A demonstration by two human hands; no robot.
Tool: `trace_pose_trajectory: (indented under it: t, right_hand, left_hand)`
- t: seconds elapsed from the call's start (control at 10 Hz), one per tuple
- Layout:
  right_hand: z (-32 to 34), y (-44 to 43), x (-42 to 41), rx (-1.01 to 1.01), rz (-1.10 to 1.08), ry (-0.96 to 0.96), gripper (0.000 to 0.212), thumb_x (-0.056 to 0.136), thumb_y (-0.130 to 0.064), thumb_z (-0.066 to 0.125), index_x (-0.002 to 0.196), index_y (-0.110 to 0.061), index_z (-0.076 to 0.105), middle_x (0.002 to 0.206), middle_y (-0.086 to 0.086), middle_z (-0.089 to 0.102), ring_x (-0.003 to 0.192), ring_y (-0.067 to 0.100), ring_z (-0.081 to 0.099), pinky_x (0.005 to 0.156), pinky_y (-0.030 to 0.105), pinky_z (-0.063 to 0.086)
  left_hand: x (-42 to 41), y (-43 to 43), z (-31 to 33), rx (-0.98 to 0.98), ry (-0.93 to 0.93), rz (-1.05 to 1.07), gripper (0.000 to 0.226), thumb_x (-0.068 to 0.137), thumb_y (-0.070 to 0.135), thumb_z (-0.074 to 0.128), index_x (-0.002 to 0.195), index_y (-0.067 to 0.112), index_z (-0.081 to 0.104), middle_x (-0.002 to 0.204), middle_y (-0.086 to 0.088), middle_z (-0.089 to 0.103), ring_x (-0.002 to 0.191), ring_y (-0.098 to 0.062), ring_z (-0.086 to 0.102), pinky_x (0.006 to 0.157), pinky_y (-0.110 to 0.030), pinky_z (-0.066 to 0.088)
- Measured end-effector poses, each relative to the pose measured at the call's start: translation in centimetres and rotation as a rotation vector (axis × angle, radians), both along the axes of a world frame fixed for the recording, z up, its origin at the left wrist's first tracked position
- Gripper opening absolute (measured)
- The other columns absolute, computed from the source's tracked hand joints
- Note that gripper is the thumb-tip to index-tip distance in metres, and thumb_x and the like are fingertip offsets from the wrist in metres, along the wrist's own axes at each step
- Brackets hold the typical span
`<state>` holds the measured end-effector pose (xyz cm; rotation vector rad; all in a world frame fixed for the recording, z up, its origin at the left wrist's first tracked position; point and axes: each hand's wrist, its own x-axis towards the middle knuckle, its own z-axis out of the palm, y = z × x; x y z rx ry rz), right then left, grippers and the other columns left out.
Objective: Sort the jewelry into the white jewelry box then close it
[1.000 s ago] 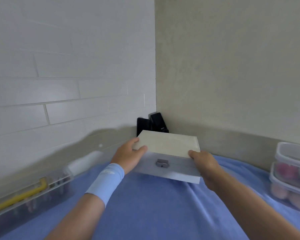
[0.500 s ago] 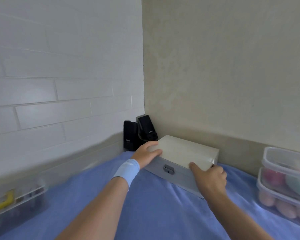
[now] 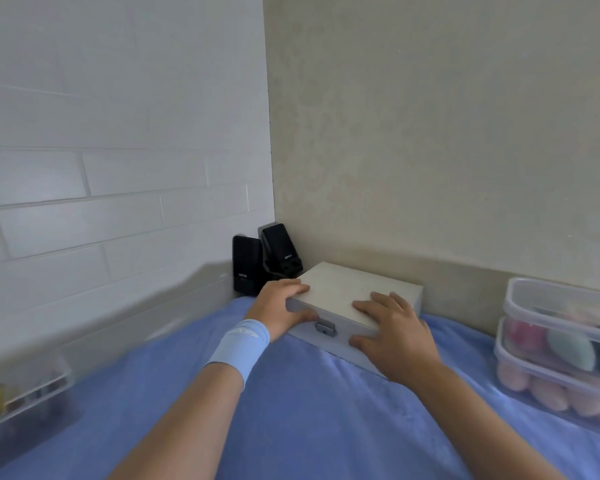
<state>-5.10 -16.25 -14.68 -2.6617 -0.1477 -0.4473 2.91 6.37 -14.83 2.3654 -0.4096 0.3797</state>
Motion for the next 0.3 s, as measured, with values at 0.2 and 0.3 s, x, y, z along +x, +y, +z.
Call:
trace_pose_trajectory:
  t: [0.2, 0.3]
  right_hand:
    - [0.6, 0.2, -0.5, -0.066, -0.023, -0.003, 0.063, 0.087, -0.054, 0.065, 0.144, -0.043, 0.042, 0.153, -0.018, 0.035, 0.145, 0.010, 0.023, 0.115, 0.047, 0.031]
    - [1.2, 0.4, -0.8, -0.160, -0.033, 0.037, 0.064, 0.087, -0.059, 0.061, 0.145, -0.044, 0.039, 0.154, -0.015, 0.036, 0.145, 0.012, 0.024, 0.116, 0.052, 0.023]
  left_hand:
    - [-1.2, -0.3, 0.8, 0.150, 0.019, -0.007, 0.067, 0.086, 0.043, 0.072, 0.144, 0.022, 0.049, 0.150, 0.003, 0.042, 0.139, -0.015, 0.037, 0.111, -0.023, 0.026]
    - [-2.5, -0.3, 1.9, 0.092, -0.029, -0.027, 0.065, 0.088, 0.036, 0.072, 0.146, 0.022, 0.047, 0.146, 0.006, 0.049, 0.136, -0.012, 0.043, 0.104, -0.017, 0.029]
